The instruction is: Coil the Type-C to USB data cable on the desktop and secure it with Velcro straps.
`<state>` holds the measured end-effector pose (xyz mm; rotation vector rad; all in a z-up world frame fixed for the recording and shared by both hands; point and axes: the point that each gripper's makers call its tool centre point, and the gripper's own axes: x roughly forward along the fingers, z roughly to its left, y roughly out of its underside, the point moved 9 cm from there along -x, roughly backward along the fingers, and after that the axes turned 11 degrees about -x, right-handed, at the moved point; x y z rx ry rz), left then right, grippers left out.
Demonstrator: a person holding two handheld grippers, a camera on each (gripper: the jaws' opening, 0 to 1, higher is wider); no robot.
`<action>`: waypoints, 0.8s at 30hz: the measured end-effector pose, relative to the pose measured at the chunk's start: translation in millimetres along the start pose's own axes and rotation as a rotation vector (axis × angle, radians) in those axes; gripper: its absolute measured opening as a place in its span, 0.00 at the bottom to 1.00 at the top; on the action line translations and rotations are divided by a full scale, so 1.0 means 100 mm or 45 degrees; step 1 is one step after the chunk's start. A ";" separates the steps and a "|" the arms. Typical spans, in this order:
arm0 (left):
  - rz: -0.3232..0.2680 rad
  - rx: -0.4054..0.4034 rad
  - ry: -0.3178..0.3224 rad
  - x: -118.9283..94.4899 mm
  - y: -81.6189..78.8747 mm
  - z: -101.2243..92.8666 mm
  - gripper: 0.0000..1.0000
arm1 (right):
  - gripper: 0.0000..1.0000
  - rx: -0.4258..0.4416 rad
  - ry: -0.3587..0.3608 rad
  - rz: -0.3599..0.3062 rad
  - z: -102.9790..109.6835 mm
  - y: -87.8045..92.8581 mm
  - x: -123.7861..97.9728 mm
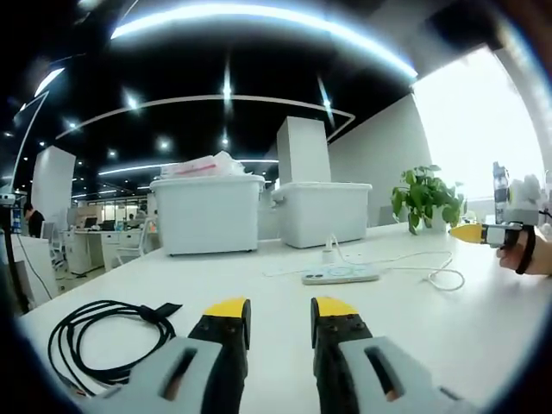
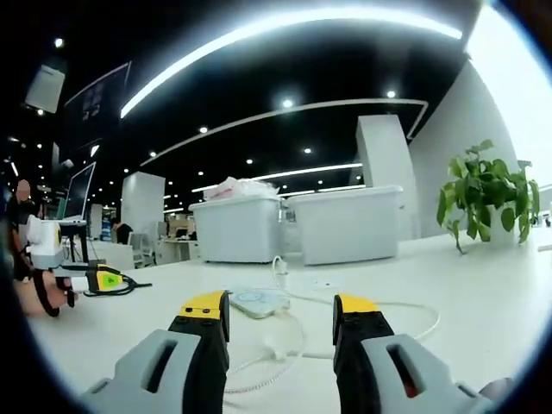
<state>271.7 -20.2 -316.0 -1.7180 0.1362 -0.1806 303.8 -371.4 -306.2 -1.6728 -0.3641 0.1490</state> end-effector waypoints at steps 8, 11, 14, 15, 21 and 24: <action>-0.008 0.040 0.012 0.02 -0.02 -0.03 0.29 | 0.47 0.024 0.009 0.006 -0.01 0.01 -0.01; -0.006 0.056 0.017 0.03 -0.02 -0.05 0.29 | 0.47 0.020 0.003 0.011 -0.01 0.02 0.00; -0.007 0.060 0.022 0.03 -0.02 -0.05 0.29 | 0.47 0.013 -0.002 0.012 0.00 0.02 0.00; -0.008 0.058 0.024 0.04 -0.03 -0.05 0.29 | 0.47 0.012 -0.003 0.012 0.00 0.02 0.00; -0.007 0.052 0.016 0.02 -0.03 -0.04 0.29 | 0.47 0.015 0.000 0.017 -0.01 0.03 0.01; -0.005 0.050 0.013 0.02 -0.02 -0.04 0.29 | 0.47 0.016 0.004 0.014 -0.02 0.02 0.01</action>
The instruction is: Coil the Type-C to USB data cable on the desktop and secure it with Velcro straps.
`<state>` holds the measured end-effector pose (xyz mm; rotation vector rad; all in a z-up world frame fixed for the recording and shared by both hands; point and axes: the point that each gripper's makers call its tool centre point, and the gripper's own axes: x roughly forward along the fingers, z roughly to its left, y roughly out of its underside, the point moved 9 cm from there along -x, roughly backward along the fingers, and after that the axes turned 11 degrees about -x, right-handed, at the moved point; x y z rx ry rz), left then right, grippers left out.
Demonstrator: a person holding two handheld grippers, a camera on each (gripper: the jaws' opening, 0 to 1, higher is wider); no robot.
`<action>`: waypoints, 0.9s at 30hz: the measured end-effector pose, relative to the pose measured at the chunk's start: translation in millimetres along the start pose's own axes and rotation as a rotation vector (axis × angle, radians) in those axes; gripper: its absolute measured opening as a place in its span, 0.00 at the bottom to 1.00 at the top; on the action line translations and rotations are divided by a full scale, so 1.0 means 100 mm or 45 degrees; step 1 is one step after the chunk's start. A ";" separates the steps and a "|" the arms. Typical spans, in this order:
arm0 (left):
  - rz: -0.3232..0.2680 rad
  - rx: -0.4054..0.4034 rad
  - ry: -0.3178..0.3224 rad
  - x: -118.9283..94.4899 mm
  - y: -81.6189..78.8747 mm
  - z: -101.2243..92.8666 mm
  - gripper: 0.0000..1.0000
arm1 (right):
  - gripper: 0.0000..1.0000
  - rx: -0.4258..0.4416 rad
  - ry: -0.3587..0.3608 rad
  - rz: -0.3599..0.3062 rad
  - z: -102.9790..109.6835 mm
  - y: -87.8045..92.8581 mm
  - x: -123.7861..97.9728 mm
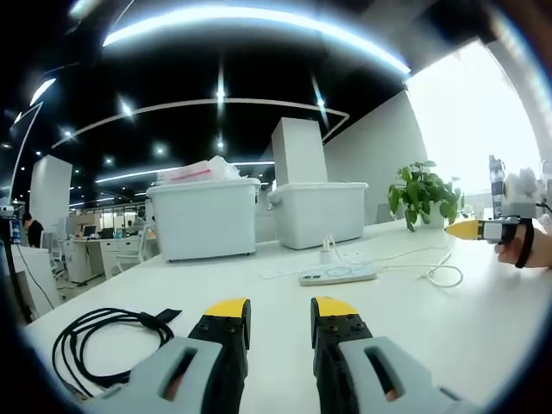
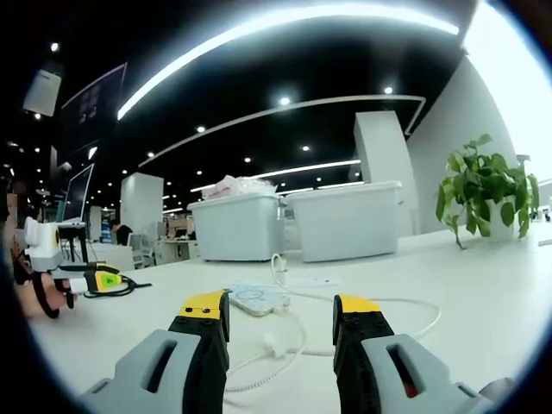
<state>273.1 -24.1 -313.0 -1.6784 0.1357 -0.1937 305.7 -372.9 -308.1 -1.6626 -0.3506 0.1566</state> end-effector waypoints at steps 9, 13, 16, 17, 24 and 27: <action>0.018 0.004 0.005 0.02 0.02 -0.01 0.29 | 0.47 0.001 -0.003 0.008 0.00 0.01 0.01; 0.020 0.001 0.006 0.01 0.03 -0.01 0.29 | 0.47 -0.001 -0.004 0.012 0.00 0.02 0.01; 0.027 -0.005 0.007 0.00 0.04 -0.01 0.29 | 0.47 0.005 -0.006 0.020 0.00 0.03 0.01; 0.030 -0.007 0.007 0.01 0.04 -0.01 0.29 | 0.47 0.013 -0.007 0.022 0.00 0.04 0.01; 0.036 -0.018 0.013 0.01 0.04 -0.01 0.29 | 0.46 0.054 0.001 0.033 -0.02 0.06 0.01; 0.036 -0.016 0.014 0.01 0.04 -0.01 0.29 | 0.46 0.050 0.001 0.037 -0.01 0.06 0.00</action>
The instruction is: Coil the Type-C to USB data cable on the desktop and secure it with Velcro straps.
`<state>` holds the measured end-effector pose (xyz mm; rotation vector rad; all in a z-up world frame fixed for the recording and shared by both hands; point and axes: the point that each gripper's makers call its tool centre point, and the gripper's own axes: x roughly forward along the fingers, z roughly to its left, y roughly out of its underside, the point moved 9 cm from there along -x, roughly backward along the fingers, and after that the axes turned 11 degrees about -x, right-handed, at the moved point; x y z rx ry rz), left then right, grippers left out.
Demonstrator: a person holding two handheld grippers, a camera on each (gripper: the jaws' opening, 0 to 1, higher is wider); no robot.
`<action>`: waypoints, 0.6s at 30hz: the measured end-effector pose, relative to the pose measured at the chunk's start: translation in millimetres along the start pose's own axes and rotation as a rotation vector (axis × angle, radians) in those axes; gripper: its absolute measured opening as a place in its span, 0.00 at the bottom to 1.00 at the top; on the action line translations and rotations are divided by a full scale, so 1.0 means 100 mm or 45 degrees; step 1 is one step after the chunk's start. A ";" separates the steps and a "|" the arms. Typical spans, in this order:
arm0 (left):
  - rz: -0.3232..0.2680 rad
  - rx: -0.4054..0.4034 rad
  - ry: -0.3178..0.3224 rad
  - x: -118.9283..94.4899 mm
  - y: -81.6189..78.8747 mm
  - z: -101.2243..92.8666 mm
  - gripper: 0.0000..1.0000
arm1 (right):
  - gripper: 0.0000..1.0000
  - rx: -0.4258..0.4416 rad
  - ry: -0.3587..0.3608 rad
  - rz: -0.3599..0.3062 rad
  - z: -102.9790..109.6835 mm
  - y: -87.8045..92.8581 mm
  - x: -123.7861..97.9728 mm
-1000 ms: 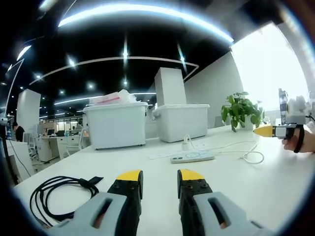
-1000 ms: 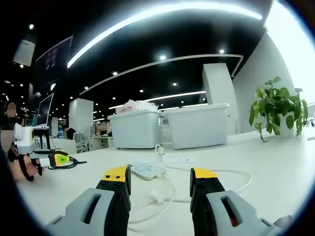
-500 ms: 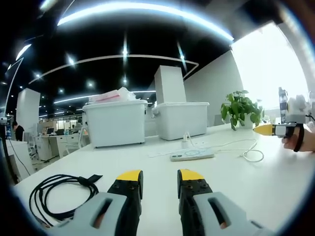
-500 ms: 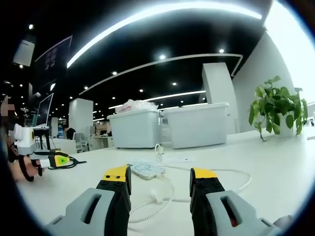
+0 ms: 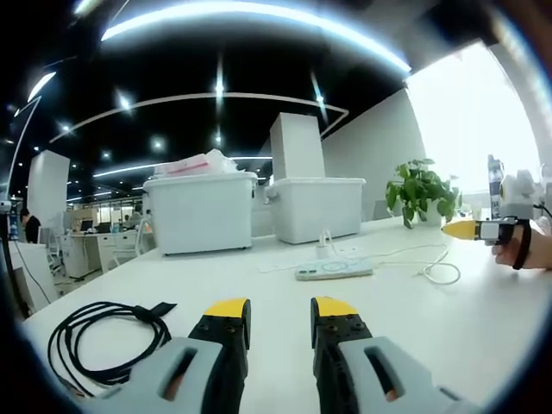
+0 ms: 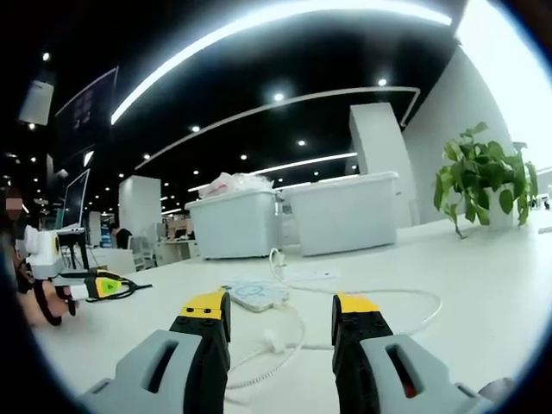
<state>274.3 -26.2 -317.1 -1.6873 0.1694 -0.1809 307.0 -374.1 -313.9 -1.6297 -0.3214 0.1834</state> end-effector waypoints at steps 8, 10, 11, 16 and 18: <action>0.003 -0.001 -0.003 -0.01 0.00 0.00 0.29 | 0.46 -0.003 -0.009 0.001 0.01 0.00 0.01; 0.004 -0.001 -0.001 -0.01 0.00 0.00 0.29 | 0.46 -0.003 -0.009 0.002 0.01 0.00 0.01; 0.004 -0.001 -0.001 -0.01 0.00 0.00 0.29 | 0.46 -0.002 -0.009 0.002 0.01 0.00 0.01; 0.007 -0.001 0.000 0.00 0.01 0.00 0.29 | 0.46 -0.003 -0.011 0.003 0.01 0.00 0.00; 0.008 -0.002 0.000 0.00 0.01 0.00 0.29 | 0.46 -0.003 -0.011 0.005 0.01 0.00 0.00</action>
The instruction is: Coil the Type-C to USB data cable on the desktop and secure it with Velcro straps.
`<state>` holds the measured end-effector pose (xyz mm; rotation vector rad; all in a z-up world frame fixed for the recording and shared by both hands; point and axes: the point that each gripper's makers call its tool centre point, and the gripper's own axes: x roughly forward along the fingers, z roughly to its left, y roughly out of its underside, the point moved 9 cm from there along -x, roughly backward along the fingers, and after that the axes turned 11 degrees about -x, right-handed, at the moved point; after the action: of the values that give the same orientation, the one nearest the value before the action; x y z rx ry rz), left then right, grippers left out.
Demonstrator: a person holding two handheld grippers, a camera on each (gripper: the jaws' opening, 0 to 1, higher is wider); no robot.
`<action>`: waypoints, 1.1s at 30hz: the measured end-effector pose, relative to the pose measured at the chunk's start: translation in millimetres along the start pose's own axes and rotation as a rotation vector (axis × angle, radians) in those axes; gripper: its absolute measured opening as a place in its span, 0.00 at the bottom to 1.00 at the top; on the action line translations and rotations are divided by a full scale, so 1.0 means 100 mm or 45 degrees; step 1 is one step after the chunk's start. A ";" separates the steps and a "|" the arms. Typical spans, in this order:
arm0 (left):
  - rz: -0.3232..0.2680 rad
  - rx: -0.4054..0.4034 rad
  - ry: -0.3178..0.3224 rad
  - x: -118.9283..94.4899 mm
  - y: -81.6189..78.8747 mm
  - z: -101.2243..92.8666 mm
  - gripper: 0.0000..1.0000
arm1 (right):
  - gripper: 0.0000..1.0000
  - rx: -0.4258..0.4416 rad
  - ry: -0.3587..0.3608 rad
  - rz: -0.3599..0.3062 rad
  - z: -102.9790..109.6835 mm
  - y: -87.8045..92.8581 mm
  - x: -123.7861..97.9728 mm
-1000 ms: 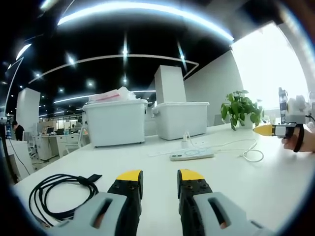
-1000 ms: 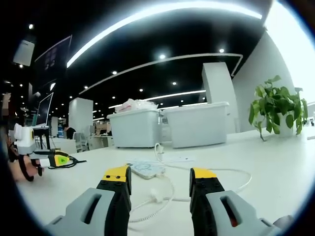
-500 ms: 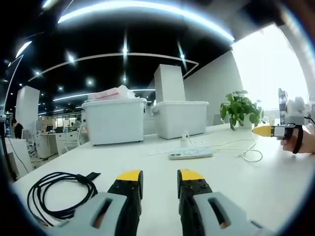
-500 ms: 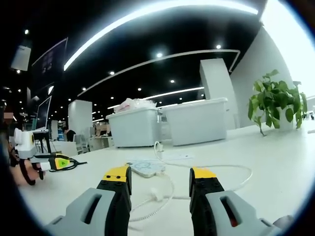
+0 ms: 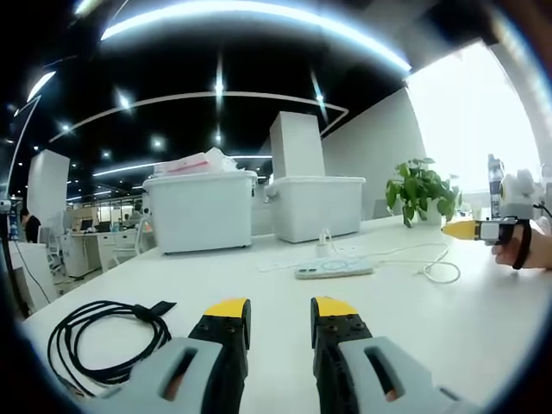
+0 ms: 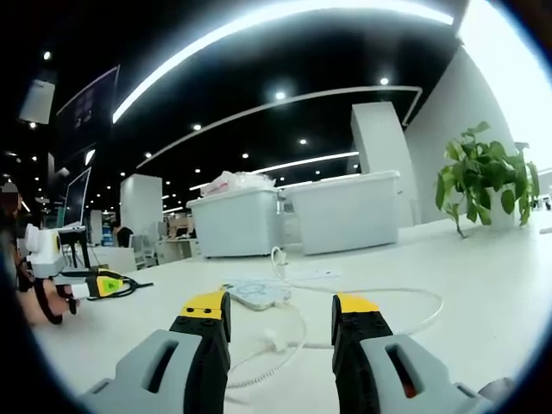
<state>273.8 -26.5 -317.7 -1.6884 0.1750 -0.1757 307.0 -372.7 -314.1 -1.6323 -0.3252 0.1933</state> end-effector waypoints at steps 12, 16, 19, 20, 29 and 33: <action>0.005 -0.009 0.006 0.01 0.00 -0.01 0.29 | 0.46 0.000 0.000 0.002 0.00 0.01 0.00; 0.005 -0.006 0.007 0.00 0.00 -0.01 0.29 | 0.46 0.001 -0.001 0.004 0.00 0.01 0.00; 0.005 -0.007 0.006 0.00 0.00 -0.01 0.29 | 0.46 0.002 -0.001 0.004 -0.01 0.01 0.01; 0.005 -0.006 0.006 0.00 0.00 -0.01 0.29 | 0.46 0.001 -0.001 0.004 -0.01 0.01 0.01; 0.004 -0.001 0.003 0.00 0.00 -0.01 0.29 | 0.46 -0.001 -0.004 0.011 -0.01 0.02 0.02; 0.007 0.003 0.003 0.00 0.00 -0.01 0.29 | 0.46 0.002 -0.003 0.011 -0.01 0.02 0.01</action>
<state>273.3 -27.3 -317.8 -1.6856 0.1808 -0.1739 308.3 -373.3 -315.6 -1.6326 -0.3196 0.2021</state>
